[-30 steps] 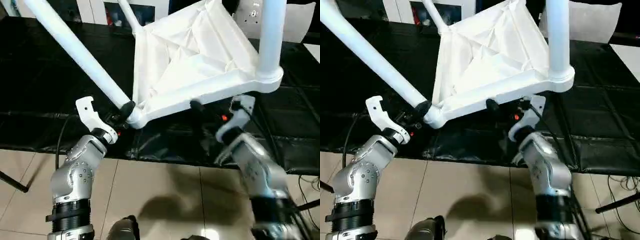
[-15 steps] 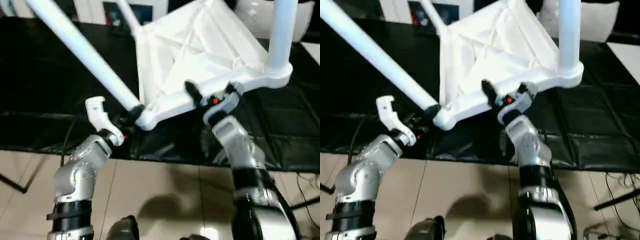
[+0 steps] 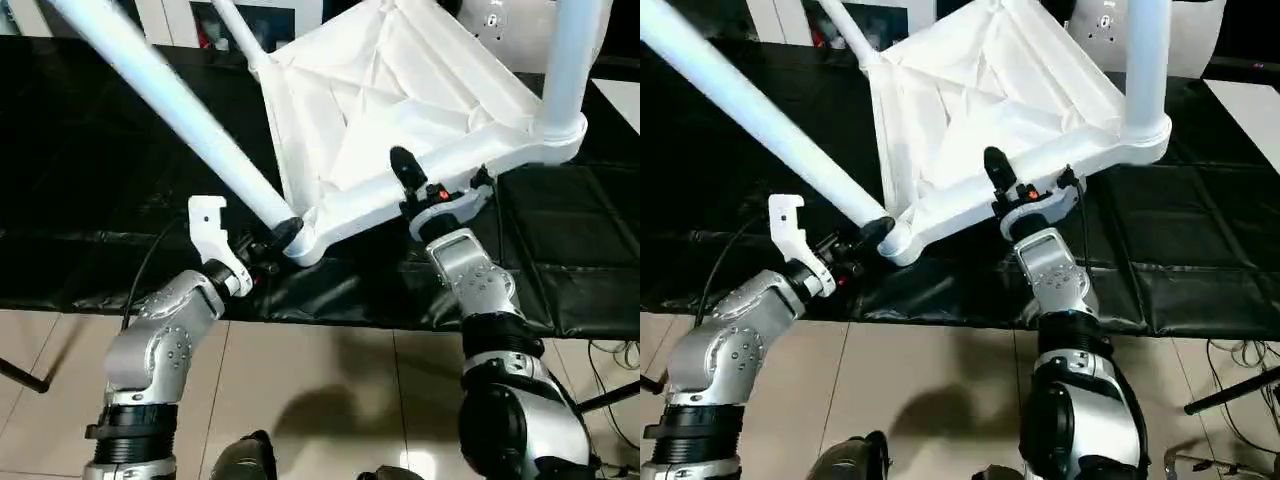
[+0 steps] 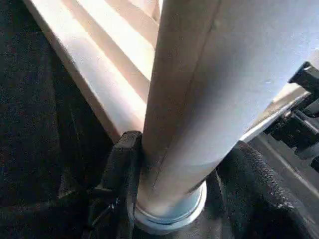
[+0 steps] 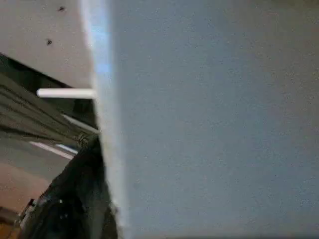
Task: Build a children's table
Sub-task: Flip table
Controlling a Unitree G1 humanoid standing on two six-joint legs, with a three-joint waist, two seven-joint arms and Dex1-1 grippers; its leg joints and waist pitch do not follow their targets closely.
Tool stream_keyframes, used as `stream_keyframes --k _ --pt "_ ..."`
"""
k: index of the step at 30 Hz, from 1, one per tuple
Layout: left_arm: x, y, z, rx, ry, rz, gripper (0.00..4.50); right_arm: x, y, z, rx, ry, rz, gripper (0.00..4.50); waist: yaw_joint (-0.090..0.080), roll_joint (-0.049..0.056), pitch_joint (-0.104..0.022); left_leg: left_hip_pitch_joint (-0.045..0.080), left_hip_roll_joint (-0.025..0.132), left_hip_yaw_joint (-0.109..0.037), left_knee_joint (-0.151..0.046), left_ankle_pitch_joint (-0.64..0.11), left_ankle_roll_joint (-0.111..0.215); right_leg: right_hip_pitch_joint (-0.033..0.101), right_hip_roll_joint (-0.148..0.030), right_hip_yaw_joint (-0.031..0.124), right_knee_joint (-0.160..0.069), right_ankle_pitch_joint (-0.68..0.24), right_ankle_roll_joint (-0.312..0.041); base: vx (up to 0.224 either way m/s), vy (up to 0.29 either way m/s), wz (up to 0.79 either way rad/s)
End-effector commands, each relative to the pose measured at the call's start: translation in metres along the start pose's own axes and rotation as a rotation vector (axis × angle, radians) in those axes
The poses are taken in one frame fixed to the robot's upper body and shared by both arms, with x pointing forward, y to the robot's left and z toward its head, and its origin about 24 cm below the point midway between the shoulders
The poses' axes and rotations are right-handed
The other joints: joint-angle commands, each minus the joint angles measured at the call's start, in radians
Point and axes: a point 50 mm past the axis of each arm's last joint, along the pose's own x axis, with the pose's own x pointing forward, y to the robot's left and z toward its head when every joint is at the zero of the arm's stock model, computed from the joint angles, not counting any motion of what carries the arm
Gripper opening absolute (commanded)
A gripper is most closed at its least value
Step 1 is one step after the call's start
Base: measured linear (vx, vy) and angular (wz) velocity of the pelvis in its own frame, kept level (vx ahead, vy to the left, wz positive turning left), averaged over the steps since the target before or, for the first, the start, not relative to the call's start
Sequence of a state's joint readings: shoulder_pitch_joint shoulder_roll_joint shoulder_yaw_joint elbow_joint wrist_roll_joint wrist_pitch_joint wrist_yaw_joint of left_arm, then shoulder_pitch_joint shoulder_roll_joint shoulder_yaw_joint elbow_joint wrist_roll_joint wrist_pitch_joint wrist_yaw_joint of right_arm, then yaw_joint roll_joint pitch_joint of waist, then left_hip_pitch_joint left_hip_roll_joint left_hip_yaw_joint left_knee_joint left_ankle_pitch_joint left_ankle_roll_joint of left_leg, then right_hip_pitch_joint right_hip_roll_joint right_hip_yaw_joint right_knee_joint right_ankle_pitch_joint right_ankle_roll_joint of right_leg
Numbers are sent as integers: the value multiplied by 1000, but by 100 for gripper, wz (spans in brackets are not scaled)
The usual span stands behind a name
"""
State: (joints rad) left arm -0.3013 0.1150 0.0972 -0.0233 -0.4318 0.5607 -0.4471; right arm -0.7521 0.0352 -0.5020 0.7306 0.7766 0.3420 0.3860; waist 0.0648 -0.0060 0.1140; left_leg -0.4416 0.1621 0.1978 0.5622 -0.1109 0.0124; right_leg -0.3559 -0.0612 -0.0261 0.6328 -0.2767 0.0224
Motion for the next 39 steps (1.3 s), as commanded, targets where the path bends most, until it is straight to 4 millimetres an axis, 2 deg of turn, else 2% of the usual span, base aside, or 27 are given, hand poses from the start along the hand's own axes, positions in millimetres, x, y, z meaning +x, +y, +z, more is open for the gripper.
stream_keyframes --k 1,5,7,10,11,13,15,16,17,18,20,28,33,34,37,39 --pt "3 -6 -35 -49 162 -40 200 12 24 1 -17 20 107 327 1 -12 -80 50 69 -28 -46 -79 85 15 -82 26 -54 186 -229 0 0 0" --pt "3 -6 -36 -32 167 -43 200 13 22 1 -25 28 96 296 3 -13 -89 44 66 -26 -33 -17 120 11 -77 26 -38 298 -235 0 0 0" --pt "3 -5 -37 -25 166 -39 200 13 21 1 -25 26 95 275 3 -14 -89 41 65 -25 -30 -10 133 8 -75 26 -34 323 -238 0 0 0" --pt "3 -5 -37 -10 166 -37 200 14 21 1 -23 24 95 257 4 -13 -84 42 67 -24 -33 -61 124 4 -78 27 -43 247 -241 0 0 0" --pt "3 -4 -37 -1 167 -40 200 14 22 3 -20 19 96 250 4 -11 -84 44 70 -24 -36 -79 109 3 -78 27 -46 201 -242 0 0 0" --pt "3 -4 -37 13 163 -44 200 14 22 3 -20 17 96 223 3 -11 -83 46 70 -24 -38 -91 96 1 -77 28 -48 170 -242 0 0 0" --pt "3 -4 -36 18 157 -46 200 15 22 4 -20 13 96 223 3 -10 -84 46 70 -24 -39 -90 89 1 -77 29 -47 167 -241 0 0 0" --pt "3 -4 -35 19 155 -48 200 15 22 5 -19 10 95 208 3 -10 -84 45 70 -23 -39 -89 89 1 -77 29 -46 170 -240 0 0 0" --pt "3 -4 -34 23 147 -47 235 15 22 6 -17 5 94 205 3 -11 -86 45 69 -22 -38 -85 89 0 -76 30 -45 179 -240 0 0 0" --pt "3 -3 -33 26 137 -48 256 15 22 6 -13 0 93 202 3 -10 -85 45 68 -22 -38 -86 91 -1 -77 30 -46 181 -240 0 0 0" --pt "1 -1 -25 39 102 -62 270 16 22 9 -3 -15 90 198 4 -10 -84 45 67 -21 -38 -98 88 -2 -78 32 -49 162 -239 0 0 0" --pt "-1 -1 -19 70 78 -92 270 16 21 19 0 -65 81 195 5 -6 -90 45 67 -20 -34 -61 104 -3 -75 30 -39 234 -243 0 0 0" --pt "-7 1 -17 78 73 -111 270 15 22 33 -11 -117 68 195 2 -7 -89 44 67 -19 -34 -77 100 -3 -75 31 -40 219 -250 0 0 0" --pt "-11 5 -15 72 59 -100 270 14 21 43 -15 -154 55 195 3 -3 -89 45 67 -20 -34 -75 100 -4 -76 30 -40 221 -251 0 0 0" --pt "-18 12 -10 75 38 -83 270 12 20 59 -23 -207 38 195 0 -5 -89 45 67 -19 -34 -76 98 -3 -74 30 -39 230 -259 0 0 0" --pt "-18 13 -10 75 37 -83 270 11 19 61 -24 -212 36 195 0 -4 -88 45 67 -18 -34 -79 97 -4 -74 30 -39 226 -259 0 0 0"
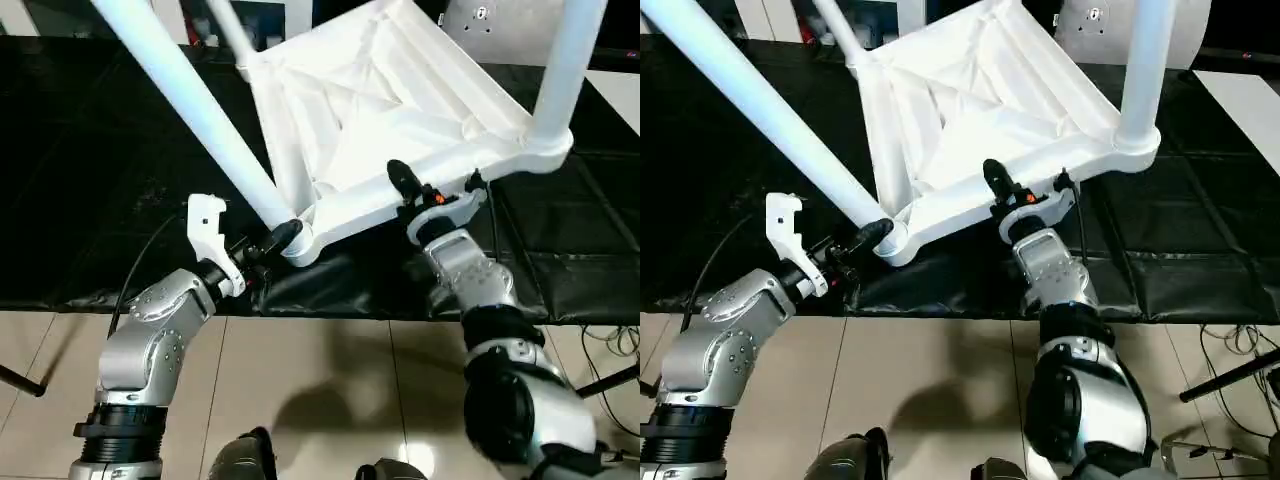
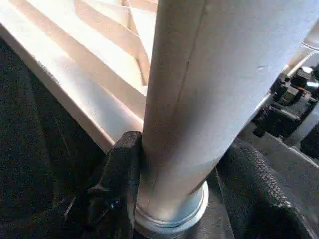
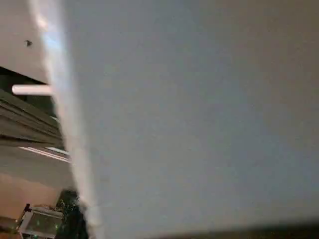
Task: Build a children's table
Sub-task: Flip table
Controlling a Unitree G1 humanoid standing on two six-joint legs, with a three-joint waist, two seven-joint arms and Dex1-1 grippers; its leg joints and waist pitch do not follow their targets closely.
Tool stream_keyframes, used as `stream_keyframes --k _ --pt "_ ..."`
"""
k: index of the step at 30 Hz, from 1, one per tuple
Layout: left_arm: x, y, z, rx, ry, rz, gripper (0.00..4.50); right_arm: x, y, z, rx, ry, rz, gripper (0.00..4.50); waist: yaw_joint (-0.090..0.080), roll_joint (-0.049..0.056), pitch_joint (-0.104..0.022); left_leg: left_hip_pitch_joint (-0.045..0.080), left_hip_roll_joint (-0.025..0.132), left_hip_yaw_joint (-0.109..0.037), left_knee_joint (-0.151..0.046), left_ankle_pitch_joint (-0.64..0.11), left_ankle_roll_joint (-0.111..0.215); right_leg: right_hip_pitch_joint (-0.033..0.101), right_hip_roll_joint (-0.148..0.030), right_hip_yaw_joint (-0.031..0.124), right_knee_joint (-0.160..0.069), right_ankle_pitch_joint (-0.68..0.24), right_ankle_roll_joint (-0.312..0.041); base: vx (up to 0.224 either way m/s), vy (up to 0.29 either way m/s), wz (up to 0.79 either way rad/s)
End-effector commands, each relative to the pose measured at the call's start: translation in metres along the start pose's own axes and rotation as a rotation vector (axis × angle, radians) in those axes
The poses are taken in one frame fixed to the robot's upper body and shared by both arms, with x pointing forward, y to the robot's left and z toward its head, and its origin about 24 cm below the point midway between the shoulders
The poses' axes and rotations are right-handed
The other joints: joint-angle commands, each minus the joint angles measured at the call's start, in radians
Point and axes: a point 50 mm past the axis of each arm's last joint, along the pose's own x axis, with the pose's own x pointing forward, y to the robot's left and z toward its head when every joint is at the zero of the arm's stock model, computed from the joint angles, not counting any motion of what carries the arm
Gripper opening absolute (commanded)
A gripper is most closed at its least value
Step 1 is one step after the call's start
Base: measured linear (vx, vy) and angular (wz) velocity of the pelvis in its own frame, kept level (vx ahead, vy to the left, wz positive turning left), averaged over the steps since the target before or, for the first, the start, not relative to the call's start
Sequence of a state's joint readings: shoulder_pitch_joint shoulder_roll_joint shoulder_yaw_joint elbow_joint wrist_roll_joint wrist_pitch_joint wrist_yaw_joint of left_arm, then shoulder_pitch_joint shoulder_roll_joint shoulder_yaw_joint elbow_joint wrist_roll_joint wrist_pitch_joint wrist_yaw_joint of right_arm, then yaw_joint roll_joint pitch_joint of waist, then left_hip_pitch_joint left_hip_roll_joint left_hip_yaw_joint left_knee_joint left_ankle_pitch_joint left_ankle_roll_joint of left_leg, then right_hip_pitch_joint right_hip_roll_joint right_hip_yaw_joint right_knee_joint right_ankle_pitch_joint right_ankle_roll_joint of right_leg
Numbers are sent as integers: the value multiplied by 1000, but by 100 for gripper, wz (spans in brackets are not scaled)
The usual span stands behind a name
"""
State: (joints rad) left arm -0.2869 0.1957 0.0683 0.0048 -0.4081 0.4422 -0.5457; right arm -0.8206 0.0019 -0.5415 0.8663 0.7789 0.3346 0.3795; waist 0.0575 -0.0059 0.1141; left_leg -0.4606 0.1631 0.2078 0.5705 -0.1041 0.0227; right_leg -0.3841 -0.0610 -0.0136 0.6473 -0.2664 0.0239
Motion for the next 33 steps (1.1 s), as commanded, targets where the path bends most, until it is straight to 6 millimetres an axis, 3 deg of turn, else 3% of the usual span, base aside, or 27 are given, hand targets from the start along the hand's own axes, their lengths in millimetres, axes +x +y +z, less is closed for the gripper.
stream_keyframes --k 1,15,21,23,26,33 --pt "-11 2 -14 -46 52 -28 270 2 28 59 -64 -229 88 195 8 -4 -89 65 66 -28 -43 -87 86 24 -74 17 -54 214 -260 0 0 0" --pt "1 -6 -1 -7 -64 -70 270 0 29 57 -79 -239 103 193 12 -1 -97 65 66 -28 -38 -68 88 27 -74 17 -48 260 -260 0 0 0" --pt "2 -7 7 112 -132 -114 270 -2 32 61 -72 -261 121 193 16 0 -100 65 67 -30 -36 -57 94 28 -75 16 -46 275 -255 0 0 0" --pt "2 -7 8 124 -164 -124 298 -4 32 62 -65 -268 130 193 25 4 -105 71 70 -29 -31 -38 98 22 -70 14 -40 308 -253 0 0 0" --pt "0 -8 5 129 -174 -145 320 -6 32 63 -64 -275 135 193 33 7 -106 68 69 -28 -29 -15 102 18 -66 12 -34 332 -242 0 0 0" --pt "-6 -6 -11 132 -108 -168 364 -8 33 71 -110 -315 114 193 34 8 -103 66 70 -27 -38 -93 62 10 -71 12 -43 242 -231 0 0 0"
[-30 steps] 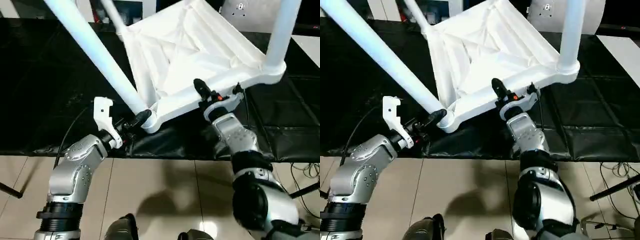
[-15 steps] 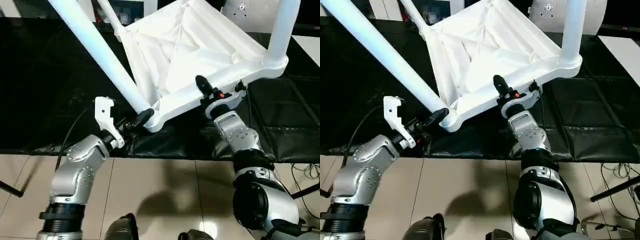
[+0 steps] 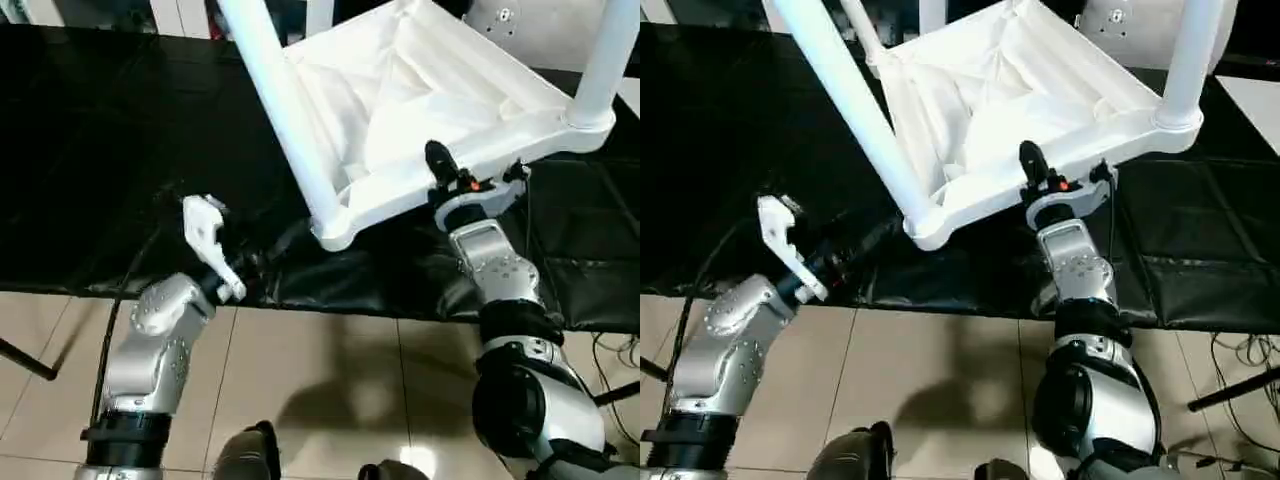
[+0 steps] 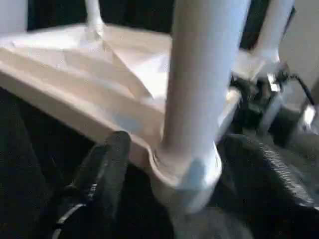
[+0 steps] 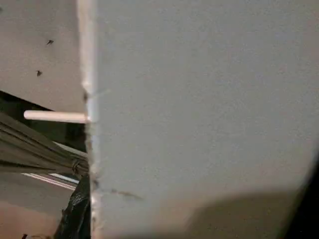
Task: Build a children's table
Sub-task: Flip table
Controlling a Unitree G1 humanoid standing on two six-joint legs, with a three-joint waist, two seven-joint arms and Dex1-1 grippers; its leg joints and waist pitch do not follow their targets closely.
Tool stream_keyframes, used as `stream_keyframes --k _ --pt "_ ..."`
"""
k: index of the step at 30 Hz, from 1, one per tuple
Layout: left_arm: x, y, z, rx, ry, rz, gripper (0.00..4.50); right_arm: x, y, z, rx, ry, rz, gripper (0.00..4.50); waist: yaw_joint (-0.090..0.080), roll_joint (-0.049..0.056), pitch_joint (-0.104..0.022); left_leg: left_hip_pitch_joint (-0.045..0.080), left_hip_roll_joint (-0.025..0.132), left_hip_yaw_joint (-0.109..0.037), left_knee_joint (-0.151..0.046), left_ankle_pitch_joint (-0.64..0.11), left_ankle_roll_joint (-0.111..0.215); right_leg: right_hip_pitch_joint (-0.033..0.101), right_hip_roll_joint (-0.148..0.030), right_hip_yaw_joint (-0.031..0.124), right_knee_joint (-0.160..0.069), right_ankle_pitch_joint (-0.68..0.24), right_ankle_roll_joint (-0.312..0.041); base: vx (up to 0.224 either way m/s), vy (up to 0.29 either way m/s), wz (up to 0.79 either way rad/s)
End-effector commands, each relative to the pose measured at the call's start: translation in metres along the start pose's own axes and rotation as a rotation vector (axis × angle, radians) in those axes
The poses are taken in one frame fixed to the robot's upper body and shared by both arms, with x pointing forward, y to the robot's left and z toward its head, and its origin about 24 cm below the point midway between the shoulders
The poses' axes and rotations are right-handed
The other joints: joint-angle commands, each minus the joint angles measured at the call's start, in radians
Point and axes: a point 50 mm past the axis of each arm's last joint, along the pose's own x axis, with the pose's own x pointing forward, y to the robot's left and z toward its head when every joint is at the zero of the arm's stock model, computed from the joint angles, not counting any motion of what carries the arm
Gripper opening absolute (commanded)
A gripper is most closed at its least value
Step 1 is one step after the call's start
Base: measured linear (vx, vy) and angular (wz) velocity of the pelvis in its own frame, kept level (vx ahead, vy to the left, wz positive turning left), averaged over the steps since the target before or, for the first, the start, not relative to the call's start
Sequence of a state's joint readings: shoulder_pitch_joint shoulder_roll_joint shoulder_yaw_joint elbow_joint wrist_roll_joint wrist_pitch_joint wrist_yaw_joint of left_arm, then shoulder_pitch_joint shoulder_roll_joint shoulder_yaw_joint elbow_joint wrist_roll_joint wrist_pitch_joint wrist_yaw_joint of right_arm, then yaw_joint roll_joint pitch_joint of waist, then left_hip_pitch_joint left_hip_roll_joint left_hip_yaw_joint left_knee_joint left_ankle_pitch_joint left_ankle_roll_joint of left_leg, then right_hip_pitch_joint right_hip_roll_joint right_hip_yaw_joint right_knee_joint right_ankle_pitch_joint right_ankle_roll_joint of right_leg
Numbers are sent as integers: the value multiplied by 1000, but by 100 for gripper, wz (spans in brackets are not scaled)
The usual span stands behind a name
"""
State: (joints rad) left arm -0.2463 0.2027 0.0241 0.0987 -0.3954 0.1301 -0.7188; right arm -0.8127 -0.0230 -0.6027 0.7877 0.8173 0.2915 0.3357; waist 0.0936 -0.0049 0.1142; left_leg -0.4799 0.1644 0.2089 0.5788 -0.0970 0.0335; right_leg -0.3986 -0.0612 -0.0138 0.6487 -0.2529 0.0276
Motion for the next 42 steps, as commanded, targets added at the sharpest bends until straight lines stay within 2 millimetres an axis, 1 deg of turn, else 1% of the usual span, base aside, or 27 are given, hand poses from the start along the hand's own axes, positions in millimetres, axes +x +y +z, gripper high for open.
stream_keyframes --k 1,2,3,4,5,6,8,10,12,13,14,16,19,21,25,26,28,30,32,33,35,36,37,39,40,41,42 --pt "-4 -4 -3 20 34 -50 377 4 32 43 -152 -171 116 193 -2 8 -97 86 69 -27 -51 -128 37 20 -71 13 -49 195 -233 0 0 0" --pt "-7 -9 -2 42 54 -94 392 4 35 50 -224 -190 101 193 -1 9 -97 87 70 -28 -53 -141 29 20 -73 13 -51 175 -232 0 0 0" --pt "-9 -10 -1 50 59 -109 401 4 37 52 -247 -197 96 193 -2 10 -93 90 72 -29 -60 -169 5 16 -70 12 -53 122 -226 0 0 0" --pt "-10 -13 1 55 72 -138 405 5 39 56 -303 -202 77 193 -2 10 -93 90 72 -29 -60 -169 5 16 -70 12 -53 122 -226 0 0 0" --pt "-11 -14 1 55 76 -147 411 5 40 58 -321 -204 70 193 1 9 -89 98 70 -23 -63 -209 -18 9 -69 15 -58 72 -220 0 0 0" --pt "-12 -17 3 58 86 -166 420 6 42 61 -373 -203 56 193 4 9 -88 98 71 -21 -64 -223 -26 8 -72 16 -62 54 -217 0 0 0" --pt "-12 -26 13 74 112 -223 447 7 48 69 -537 -188 -6 193 10 6 -81 99 71 -19 -69 -254 -57 4 -74 19 -69 -26 -188 0 0 0" --pt "-9 -31 23 89 113 -246 450 8 54 75 -643 -183 -50 193 8 1 -77 106 70 -15 -74 -287 -88 -4 -70 19 -73 -84 -162 0 0 0" --pt "-4 -33 33 109 110 -258 450 8 57 79 -717 -184 -86 193 6 -3 -70 104 67 -15 -76 -335 -117 -8 -77 26 -84 -162 -139 -27 14 3" --pt "0 -36 43 136 109 -271 450 8 58 82 -777 -186 -134 193 7 1 -71 111 66 -16 -76 -367 -138 -15 -79 28 -87 -202 -124 0 0 0" --pt "0 -36 43 136 109 -271 450 8 58 82 -777 -186 -134 193 6 0 -72 112 66 -18 -78 -372 -149 -15 -77 27 -86 -205 -116 0 0 0" --pt "5 -37 52 155 109 -265 450 7 60 83 -828 -181 -171 192 0 -5 -73 105 64 -22 -83 -373 -166 -13 -72 25 -82 -182 -98 0 0 0" --pt "9 -36 61 178 110 -255 450 7 63 85 -889 -168 -220 192 -2 -7 -74 107 61 -20 -79 -372 -162 -16 -72 28 -83 -160 -94 0 0 0" --pt "16 -34 78 222 101 -216 450 6 68 87 -977 -130 -285 192 -2 -7 -76 106 58 -19 -76 -340 -147 -13 -68 27 -81 -121 -90 0 0 0" --pt "19 -31 89 259 87 -184 450 7 73 85 -1012 -93 -280 192 -5 -11 -76 97 55 -19 -73 -313 -141 -8 -71 28 -82 -101 -84 0 0 0" --pt "21 -28 96 306 89 -168 450 7 76 81 -1091 -51 -274 192 -7 -12 -77 94 55 -20 -71 -302 -133 -5 -74 28 -82 -93 -82 0 0 0" --pt "23 -24 107 362 82 -143 450 8 82 73 -1217 29 -274 192 -12 -11 -81 92 54 -23 -71 -247 -122 0 -62 24 -72 -37 -72 0 0 0" --pt "25 -21 114 393 70 -118 450 9 86 68 -1262 68 -264 192 -16 -16 -80 89 53 -21 -68 -231 -116 2 -63 24 -72 -11 -77 0 0 0" --pt "26 -20 118 421 66 -104 450 10 90 65 -1265 64 -258 192 -16 -15 -79 89 52 -19 -63 -239 -100 2 -71 29 -76 -22 -87 0 0 0" --pt "27 -19 120 439 66 -95 450 10 90 63 -1271 75 -264 192 -19 -20 -78 85 52 -20 -62 -231 -92 5 -70 29 -77 -23 -93 0 0 0" --pt "27 -19 121 445 65 -91 450 10 90 62 -1275 82 -266 192 -19 -18 -79 88 54 -19 -60 -218 -83 4 -68 29 -74 -9 -98 0 0 0" --pt "28 -18 123 469 66 -81 450 10 90 59 -1280 95 -273 192 -20 -17 -79 90 54 -19 -61 -223 -83 2 -66 28 -75 -15 -102 0 0 0" --pt "30 -16 129 518 64 -60 450 9 87 55 -1296 138 -312 226 -21 -19 -77 90 54 -19 -62 -226 -84 2 -65 28 -76 -21 -102 0 0 0" --pt "39 -15 149 626 22 -17 450 7 80 46 -1278 200 -315 226 -20 -14 -77 96 56 -20 -65 -253 -98 -3 -64 31 -79 -64 -88 0 0 0" --pt "40 -15 152 641 13 -15 450 6 79 45 -1285 205 -314 268 -20 -13 -78 98 57 -21 -67 -268 -121 -5 -66 30 -77 -80 -85 0 0 0" --pt "43 -17 159 674 -5 -18 450 5 75 43 -1312 210 -319 268 -19 -14 -76 99 58 -22 -69 -276 -131 -7 -66 30 -80 -88 -80 0 0 0" --pt "46 -18 163 708 -15 -21 450 4 71 41 -1332 208 -324 270 -21 -16 -72 99 57 -24 -72 -306 -162 -7 -67 30 -81 -110 -78 0 0 0"
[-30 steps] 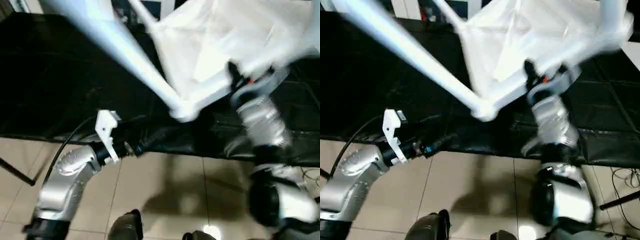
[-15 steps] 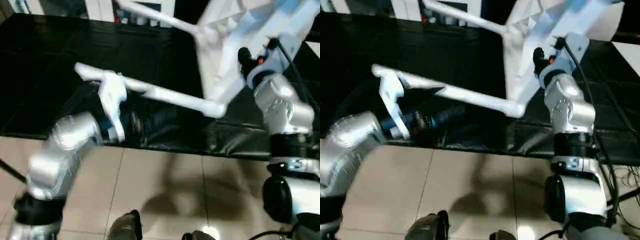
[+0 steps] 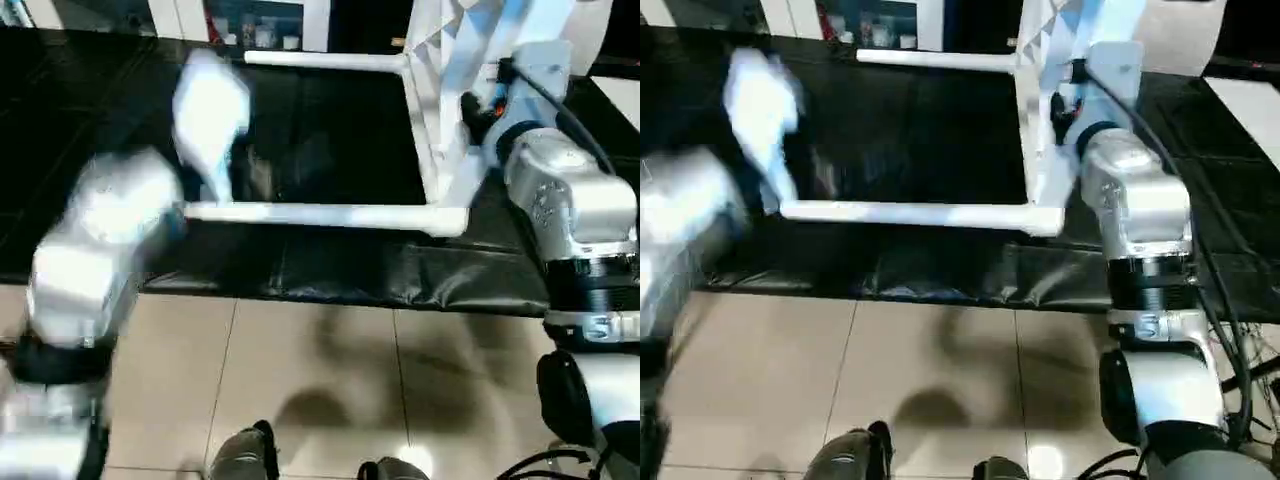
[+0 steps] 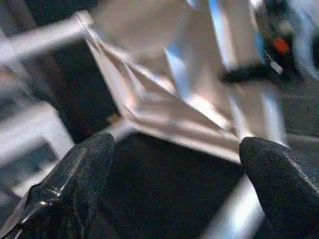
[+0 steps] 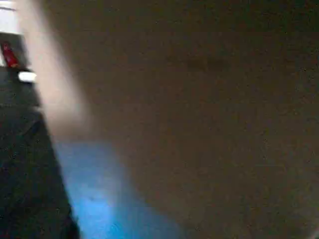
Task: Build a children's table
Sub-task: Flip table
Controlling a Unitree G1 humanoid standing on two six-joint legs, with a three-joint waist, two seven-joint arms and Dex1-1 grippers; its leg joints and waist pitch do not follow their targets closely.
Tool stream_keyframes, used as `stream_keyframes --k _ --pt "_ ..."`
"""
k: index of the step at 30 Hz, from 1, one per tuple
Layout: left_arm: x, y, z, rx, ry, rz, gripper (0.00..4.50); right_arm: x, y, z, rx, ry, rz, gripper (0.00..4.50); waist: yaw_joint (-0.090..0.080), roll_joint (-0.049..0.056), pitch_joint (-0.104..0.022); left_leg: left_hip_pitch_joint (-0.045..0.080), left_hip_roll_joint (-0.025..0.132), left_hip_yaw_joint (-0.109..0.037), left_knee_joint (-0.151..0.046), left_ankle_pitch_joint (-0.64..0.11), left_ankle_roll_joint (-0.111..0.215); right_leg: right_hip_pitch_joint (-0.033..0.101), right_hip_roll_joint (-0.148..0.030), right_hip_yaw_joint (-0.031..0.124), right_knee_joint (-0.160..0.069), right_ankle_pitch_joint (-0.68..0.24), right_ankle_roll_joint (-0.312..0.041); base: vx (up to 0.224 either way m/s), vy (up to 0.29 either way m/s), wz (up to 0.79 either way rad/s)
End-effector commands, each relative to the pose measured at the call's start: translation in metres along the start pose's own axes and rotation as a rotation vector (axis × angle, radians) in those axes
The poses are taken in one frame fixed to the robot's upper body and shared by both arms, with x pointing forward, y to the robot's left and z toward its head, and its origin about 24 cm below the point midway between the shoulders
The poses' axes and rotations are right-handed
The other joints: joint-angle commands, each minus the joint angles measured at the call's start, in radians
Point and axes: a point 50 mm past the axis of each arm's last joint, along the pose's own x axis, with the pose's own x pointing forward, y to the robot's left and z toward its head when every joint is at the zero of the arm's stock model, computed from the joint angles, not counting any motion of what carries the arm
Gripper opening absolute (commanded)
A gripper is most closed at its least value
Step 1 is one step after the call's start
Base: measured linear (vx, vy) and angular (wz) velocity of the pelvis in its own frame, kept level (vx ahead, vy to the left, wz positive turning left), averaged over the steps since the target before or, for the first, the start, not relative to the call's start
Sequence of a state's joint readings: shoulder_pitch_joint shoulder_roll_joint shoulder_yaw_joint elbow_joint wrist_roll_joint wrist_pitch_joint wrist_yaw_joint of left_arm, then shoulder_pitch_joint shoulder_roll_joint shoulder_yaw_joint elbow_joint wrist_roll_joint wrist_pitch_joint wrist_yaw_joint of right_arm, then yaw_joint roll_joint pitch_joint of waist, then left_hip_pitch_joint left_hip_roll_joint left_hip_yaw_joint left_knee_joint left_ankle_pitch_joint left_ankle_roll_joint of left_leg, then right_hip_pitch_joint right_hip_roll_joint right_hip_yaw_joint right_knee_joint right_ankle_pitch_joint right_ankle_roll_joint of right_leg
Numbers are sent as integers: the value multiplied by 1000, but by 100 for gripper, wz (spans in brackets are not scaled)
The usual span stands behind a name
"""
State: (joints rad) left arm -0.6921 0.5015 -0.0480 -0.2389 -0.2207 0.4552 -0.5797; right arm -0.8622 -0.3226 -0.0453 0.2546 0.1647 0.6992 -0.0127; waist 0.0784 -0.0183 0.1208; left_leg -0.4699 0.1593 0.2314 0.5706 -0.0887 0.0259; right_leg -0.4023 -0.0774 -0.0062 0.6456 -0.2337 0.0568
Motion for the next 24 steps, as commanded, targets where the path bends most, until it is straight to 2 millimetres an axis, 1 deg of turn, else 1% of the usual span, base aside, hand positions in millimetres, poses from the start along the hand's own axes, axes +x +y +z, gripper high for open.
stream_keyframes --k 1,2,3,4,5,6,7,8,9,10,11,12,13,14,15,16,17,18,19,20,21,22,23,24 --pt "5 -1 8 109 -22 -11 450 1 1 -26 -52 73 -14 281 -6 -3 -79 89 62 -47 -64 -314 -155 -4 -51 22 -78 -129 -108 0 0 0" --pt "7 0 12 155 -33 -1 450 2 0 -29 -55 57 -35 299 -5 -3 -81 94 65 -48 -63 -361 -182 -8 -61 25 -83 -165 -100 0 0 0" --pt "7 0 12 162 -35 1 450 2 0 -30 -55 55 -38 299 -6 -5 -81 93 64 -48 -63 -362 -186 -7 -60 26 -82 -160 -100 0 0 0" --pt "8 1 14 183 -41 6 450 2 -1 -31 -56 46 -49 311 -6 -4 -82 93 64 -48 -63 -360 -187 -7 -59 25 -81 -151 -102 0 0 0" --pt "11 3 19 227 -62 31 450 3 -1 -37 -68 34 -50 319 -4 -6 -83 93 63 -45 -61 -350 -181 -8 -59 26 -81 -130 -109 0 0 0" --pt "15 7 24 282 -82 59 450 4 -2 -44 -85 30 -63 325 -2 -6 -84 93 64 -45 -59 -350 -180 -7 -60 26 -81 -126 -109 0 0 0" --pt "17 8 26 321 -83 64 450 5 -2 -49 -91 31 -67 334 -1 -6 -84 93 64 -46 -59 -349 -181 -8 -60 26 -82 -127 -108 0 0 0" --pt "21 9 28 396 -74 59 450 6 -2 -55 -103 22 -85 344 0 -5 -84 94 64 -46 -60 -349 -183 -9 -57 25 -79 -118 -113 0 0 0" --pt "23 11 28 437 -62 64 450 6 -2 -58 -95 4 -102 352 1 -5 -86 94 64 -46 -59 -350 -181 -9 -57 23 -78 -115 -113 0 0 0" --pt "24 12 27 452 -56 67 450 6 -2 -58 -89 -6 -108 359 0 -5 -85 93 64 -47 -59 -354 -179 -9 -59 23 -78 -117 -115 0 0 0" --pt "26 14 27 475 -50 72 450 7 -2 -60 -81 -16 -118 359 -1 -6 -84 92 64 -46 -60 -358 -177 -10 -58 23 -79 -119 -117 0 0 0" --pt "27 14 27 505 -47 73 450 7 -3 -63 -72 -15 -128 359 -2 -7 -84 91 63 -47 -60 -364 -173 -8 -59 23 -78 -121 -123 0 0 0" --pt "29 16 26 544 -41 83 450 8 -3 -65 -67 -22 -141 359 -1 -5 -86 92 63 -47 -59 -363 -170 -7 -60 23 -77 -120 -126 0 0 0" --pt "30 19 26 583 -36 95 450 9 -4 -68 -62 -26 -151 359 -1 -5 -85 91 64 -46 -59 -374 -167 -10 -60 24 -80 -128 -128 0 0 0" --pt "34 25 26 651 -45 132 450 11 -4 -76 -54 -23 -145 359 -2 -5 -85 91 64 -47 -59 -379 -165 -10 -61 24 -81 -132 -128 0 0 0" --pt "35 28 27 682 -46 150 450 11 -4 -80 -49 -18 -137 359 1 -4 -86 96 64 -46 -57 -395 -167 -12 -62 25 -83 -145 -124 0 0 0" --pt "36 31 27 703 -47 162 450 12 -4 -82 -46 -18 -132 359 0 -4 -86 94 65 -47 -58 -392 -167 -10 -61 24 -81 -138 -126 0 0 0" --pt "37 33 28 735 -45 175 450 12 -4 -84 -46 -18 -135 343 -1 -3 -88 92 65 -50 -60 -383 -165 -8 -60 21 -77 -119 -133 0 0 0" --pt "38 37 28 767 -45 189 450 13 -4 -85 -30 -23 -128 343 0 -2 -89 94 66 -49 -60 -382 -163 -10 -58 20 -75 -101 -138 0 0 0" --pt "39 40 29 790 -48 202 450 13 -3 -86 -17 -27 -121 333 1 -3 -89 94 66 -48 -59 -380 -156 -10 -58 20 -75 -87 -144 0 0 0" --pt "40 43 31 808 -49 217 450 13 -2 -86 -5 -27 -114 326 1 -3 -89 94 66 -48 -59 -380 -156 -10 -58 20 -75 -87 -144 0 0 0" --pt "40 45 32 822 -51 231 450 13 -1 -87 7 -27 -108 316 0 -3 -89 90 65 -48 -60 -365 -144 -6 -57 18 -71 -64 -153 0 0 0" --pt "40 48 35 858 -67 259 450 14 -1 -86 12 -31 -105 316 0 -3 -90 89 65 -48 -59 -362 -141 -6 -58 18 -70 -60 -157 0 0 0" --pt "40 50 36 874 -75 272 450 14 0 -86 14 -34 -104 305 2 -1 -92 90 65 -47 -58 -349 -133 -5 -57 18 -69 -44 -162 0 0 0"
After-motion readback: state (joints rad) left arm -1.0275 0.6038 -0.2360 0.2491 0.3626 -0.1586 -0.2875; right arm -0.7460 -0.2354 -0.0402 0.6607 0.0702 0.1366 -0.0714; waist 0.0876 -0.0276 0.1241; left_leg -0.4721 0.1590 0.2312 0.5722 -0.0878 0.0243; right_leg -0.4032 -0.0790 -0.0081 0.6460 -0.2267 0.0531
